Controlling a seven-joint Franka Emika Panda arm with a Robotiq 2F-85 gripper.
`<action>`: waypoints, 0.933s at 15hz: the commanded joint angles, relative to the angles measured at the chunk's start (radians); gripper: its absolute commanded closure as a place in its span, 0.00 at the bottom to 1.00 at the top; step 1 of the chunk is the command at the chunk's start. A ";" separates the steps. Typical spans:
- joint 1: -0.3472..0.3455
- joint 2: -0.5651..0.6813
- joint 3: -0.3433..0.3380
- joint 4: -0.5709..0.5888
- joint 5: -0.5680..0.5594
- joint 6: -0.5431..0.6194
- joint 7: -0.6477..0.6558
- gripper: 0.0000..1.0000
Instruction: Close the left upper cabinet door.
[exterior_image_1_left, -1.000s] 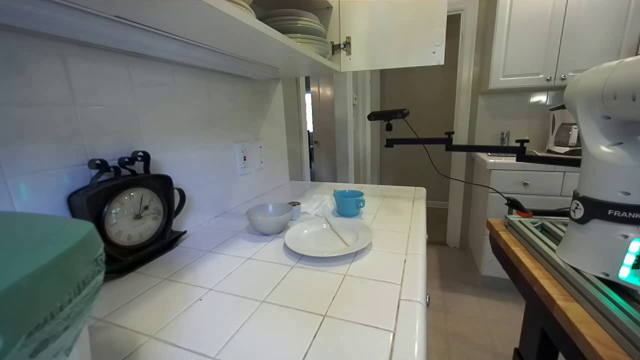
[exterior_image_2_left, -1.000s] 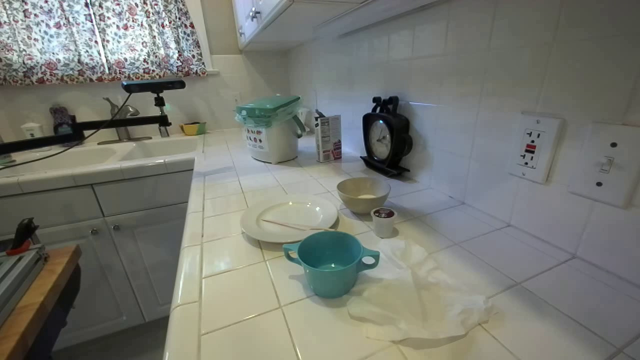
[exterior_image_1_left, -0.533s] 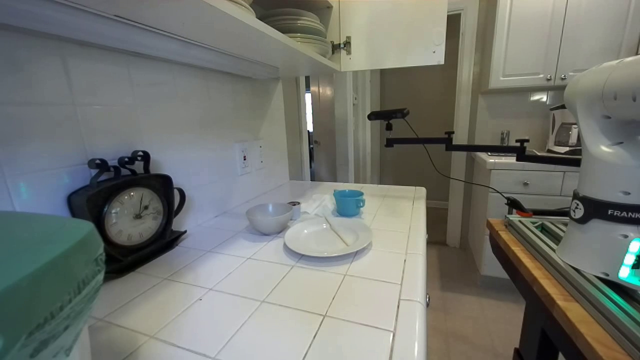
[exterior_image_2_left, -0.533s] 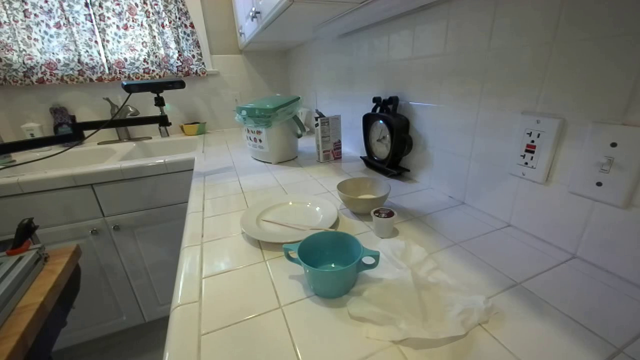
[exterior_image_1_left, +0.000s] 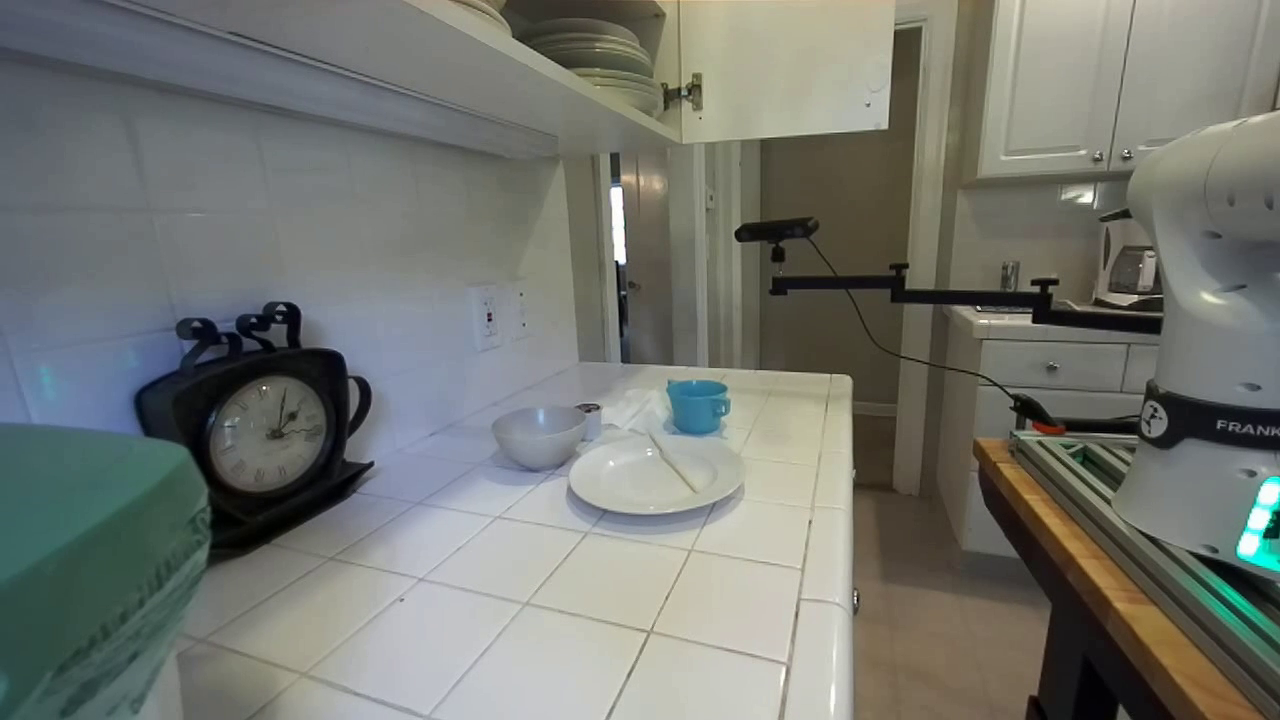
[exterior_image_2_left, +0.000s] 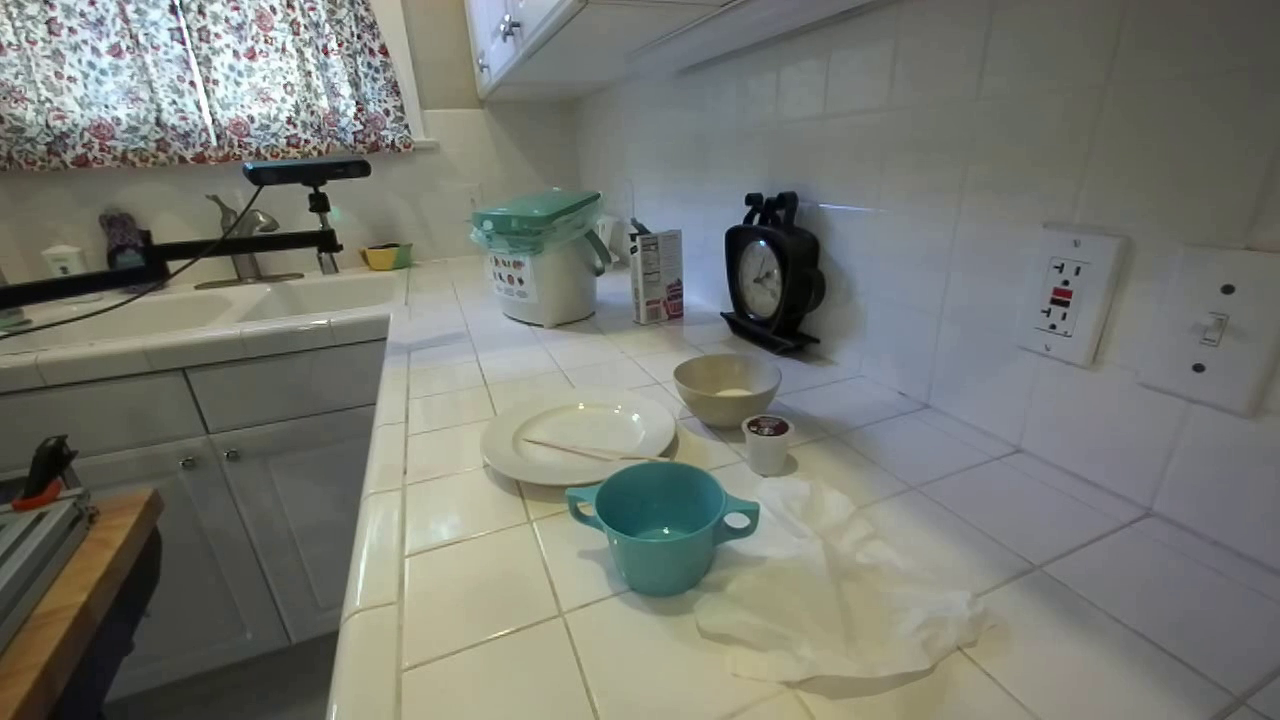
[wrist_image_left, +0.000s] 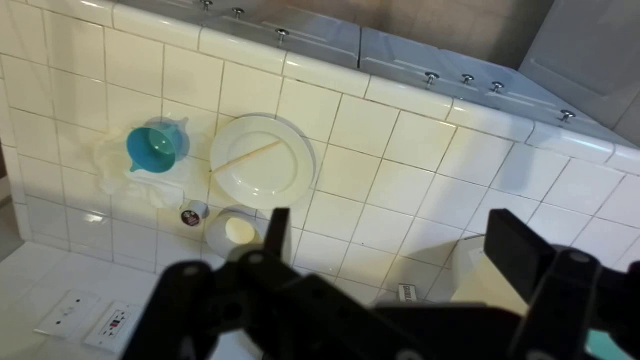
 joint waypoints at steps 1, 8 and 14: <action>0.019 0.047 -0.017 0.053 0.039 -0.017 0.013 0.00; 0.040 0.074 -0.036 0.065 0.134 0.000 0.000 0.00; 0.071 0.092 -0.016 0.061 0.156 0.073 -0.028 0.00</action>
